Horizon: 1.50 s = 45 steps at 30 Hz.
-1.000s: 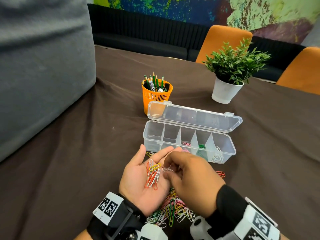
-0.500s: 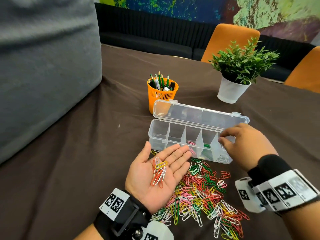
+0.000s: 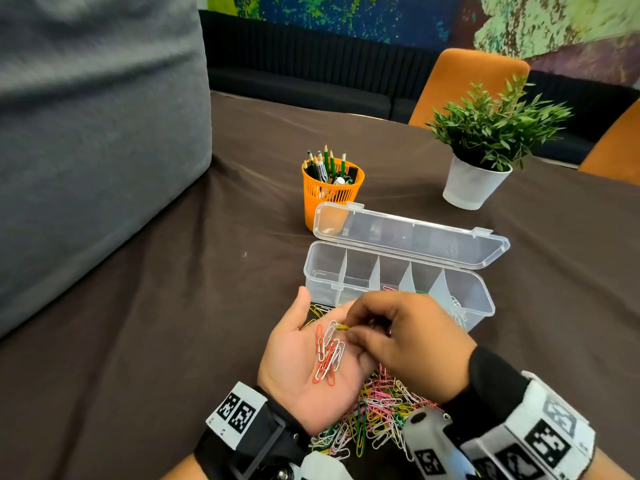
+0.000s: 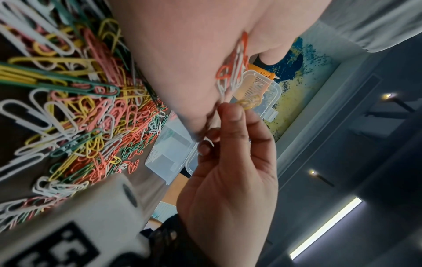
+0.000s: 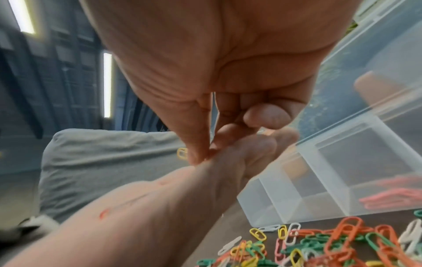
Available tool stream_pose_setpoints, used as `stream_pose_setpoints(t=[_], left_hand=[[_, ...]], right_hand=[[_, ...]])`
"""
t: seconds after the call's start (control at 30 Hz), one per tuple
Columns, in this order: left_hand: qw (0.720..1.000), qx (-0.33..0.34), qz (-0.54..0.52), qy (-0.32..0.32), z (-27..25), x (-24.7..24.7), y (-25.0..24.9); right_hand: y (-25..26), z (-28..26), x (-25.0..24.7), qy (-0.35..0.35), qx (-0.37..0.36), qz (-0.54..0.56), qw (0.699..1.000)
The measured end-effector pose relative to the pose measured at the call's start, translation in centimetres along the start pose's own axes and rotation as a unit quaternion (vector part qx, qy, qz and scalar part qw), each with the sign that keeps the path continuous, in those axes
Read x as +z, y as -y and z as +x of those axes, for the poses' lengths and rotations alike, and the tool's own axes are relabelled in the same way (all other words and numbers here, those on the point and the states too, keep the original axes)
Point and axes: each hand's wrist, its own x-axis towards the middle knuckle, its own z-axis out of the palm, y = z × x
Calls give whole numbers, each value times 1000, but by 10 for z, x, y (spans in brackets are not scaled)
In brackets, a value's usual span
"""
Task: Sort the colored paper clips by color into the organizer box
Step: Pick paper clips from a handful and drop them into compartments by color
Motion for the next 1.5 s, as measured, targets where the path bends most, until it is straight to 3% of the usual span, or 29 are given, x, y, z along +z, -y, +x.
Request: stream_pose_setpoints(t=[0.13,0.23,0.3,0.4,0.5,0.6,0.73,0.87,0.93,1.0,1.07,1.13,1.23,1.37,1.5], left_hand=[[996,32,22,-76,2,-5,1],[995,39,5,-94,3,-3,-2],[994,45,-3,-98,4,-3,-4],[994,43,5,-103,3,-1,-7],[993,40,20,-110,2,0,-8],[993,39,24,-107,2,0,-5],[994,34,20,-105,2,-1,-1],[992,39,23,-116,3,0,-3],[991,41,30,-123,3,0,-3],[992,37,33,-117,3,3,-1],[994,30,19,-108,1,5,1],[995,19,9,-96,-1,3,1],[996,13,21,-87,-1,-1,-1],[991,23,44,-126,2,1,-2],[990,11,46,-134,3,-1,-3]], right_hand=[[-6,13,-14,-9,27,103,994],[-8,23,-22,-7,26,186,982],[-10,30,-25,0,29,187,982],[-19,42,-27,-36,39,128,990],[-25,53,-28,-93,56,-1,994],[-17,52,-24,-57,38,-128,989],[-3,44,-9,35,-2,-151,988],[-3,39,-12,-32,-7,-16,999],[-1,38,-16,-27,-5,38,999],[3,36,-16,46,-23,-2,999],[9,32,-11,110,-61,-126,984],[14,28,-7,109,-98,-199,969],[14,22,-7,80,-105,-189,973],[-12,17,-42,-24,19,-166,986],[-68,13,-88,-94,200,-272,937]])
